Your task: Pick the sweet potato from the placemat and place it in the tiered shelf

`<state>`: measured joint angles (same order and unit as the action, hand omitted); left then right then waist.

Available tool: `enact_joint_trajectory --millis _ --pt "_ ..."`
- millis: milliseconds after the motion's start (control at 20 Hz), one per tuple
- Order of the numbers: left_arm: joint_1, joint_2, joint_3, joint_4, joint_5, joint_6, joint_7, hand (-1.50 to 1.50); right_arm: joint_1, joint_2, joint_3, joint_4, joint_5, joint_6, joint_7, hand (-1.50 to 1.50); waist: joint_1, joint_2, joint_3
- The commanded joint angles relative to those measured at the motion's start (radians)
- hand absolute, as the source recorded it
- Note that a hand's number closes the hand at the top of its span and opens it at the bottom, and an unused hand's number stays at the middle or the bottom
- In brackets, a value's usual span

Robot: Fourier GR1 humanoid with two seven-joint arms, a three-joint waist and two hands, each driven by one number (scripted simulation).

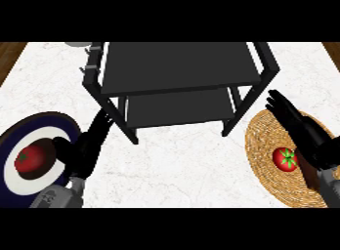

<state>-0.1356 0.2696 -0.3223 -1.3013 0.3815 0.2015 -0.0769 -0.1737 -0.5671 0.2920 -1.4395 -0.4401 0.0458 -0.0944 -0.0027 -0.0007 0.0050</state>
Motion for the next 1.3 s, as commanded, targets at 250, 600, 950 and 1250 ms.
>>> enact_joint_trajectory --millis 250,600,950,1250 --pt "0.096 0.145 0.129 0.088 0.033 0.05 0.119 0.0 0.001 -0.416 -0.269 -0.059 0.308 -0.189 -0.13 1.5 -0.072 -0.027 -0.008" --pt "0.114 0.13 0.101 0.003 0.055 0.03 0.225 0.0 0.367 -0.475 -0.428 0.049 0.326 -0.292 -0.166 -1.5 -0.039 -0.008 -0.005" --pt "0.072 0.136 0.136 0.029 0.063 0.009 0.259 0.0 0.605 -0.574 -0.471 -0.258 0.307 -0.117 -0.11 -1.5 -0.044 -0.007 -0.008" --pt "0.054 0.147 0.137 -0.014 0.048 0.008 0.29 0.0 0.699 -0.6 -0.417 -0.591 0.423 -0.153 0.221 -1.5 -0.027 -0.005 -0.009"
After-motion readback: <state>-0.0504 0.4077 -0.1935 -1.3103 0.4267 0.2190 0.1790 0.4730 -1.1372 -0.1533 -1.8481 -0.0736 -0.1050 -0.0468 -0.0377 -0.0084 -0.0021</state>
